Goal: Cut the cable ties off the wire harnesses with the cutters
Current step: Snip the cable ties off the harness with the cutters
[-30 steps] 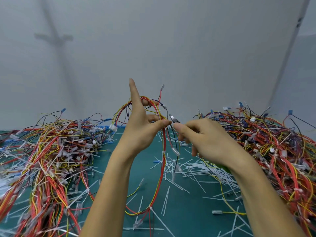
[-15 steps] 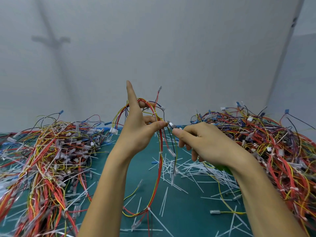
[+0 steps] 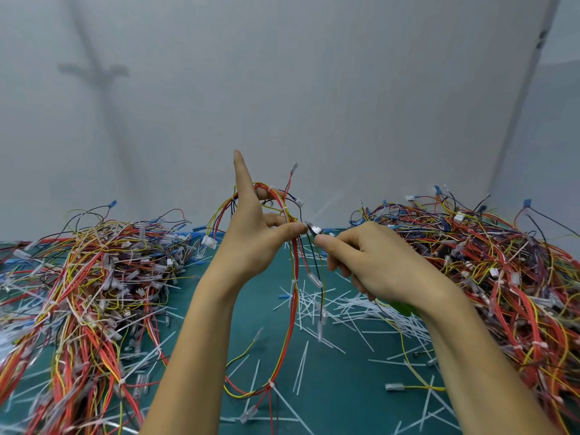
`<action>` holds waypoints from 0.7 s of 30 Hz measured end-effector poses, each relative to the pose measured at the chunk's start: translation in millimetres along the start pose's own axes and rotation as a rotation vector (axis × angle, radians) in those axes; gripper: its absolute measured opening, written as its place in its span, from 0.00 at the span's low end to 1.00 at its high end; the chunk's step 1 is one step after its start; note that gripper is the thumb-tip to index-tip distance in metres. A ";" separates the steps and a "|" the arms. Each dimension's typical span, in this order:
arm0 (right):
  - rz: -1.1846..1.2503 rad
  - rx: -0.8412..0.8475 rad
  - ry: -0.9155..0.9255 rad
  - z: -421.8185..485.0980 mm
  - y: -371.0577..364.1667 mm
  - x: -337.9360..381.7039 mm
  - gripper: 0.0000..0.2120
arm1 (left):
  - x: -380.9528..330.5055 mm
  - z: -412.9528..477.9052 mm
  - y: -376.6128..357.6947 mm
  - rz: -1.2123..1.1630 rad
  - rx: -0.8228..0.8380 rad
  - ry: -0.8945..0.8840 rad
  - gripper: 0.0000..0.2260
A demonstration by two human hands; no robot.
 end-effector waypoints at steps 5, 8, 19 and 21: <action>0.049 -0.008 0.002 -1.5 -0.7 5.4 0.26 | 3.3 -0.3 3.8 -0.034 -0.025 0.036 0.56; 0.101 -0.123 0.006 -2.1 7.6 8.0 0.26 | 5.6 -1.0 8.8 -0.071 -0.056 0.069 0.56; 0.362 -0.129 -0.001 2.7 11.0 3.5 0.18 | 21.2 -4.4 21.3 -0.364 -0.198 0.245 0.43; 0.336 -0.046 0.029 1.7 4.7 7.1 0.08 | 29.6 -5.5 23.0 -0.398 -0.221 0.311 0.41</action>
Point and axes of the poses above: each hand's wrist, its own z-axis towards the middle knuckle, its own y-axis out of the back of the hand, x = y × z, the point moved 10 cm from there along z, towards the middle knuckle, and after that the axes turned 5 degrees about -y, right-handed, at the moved point
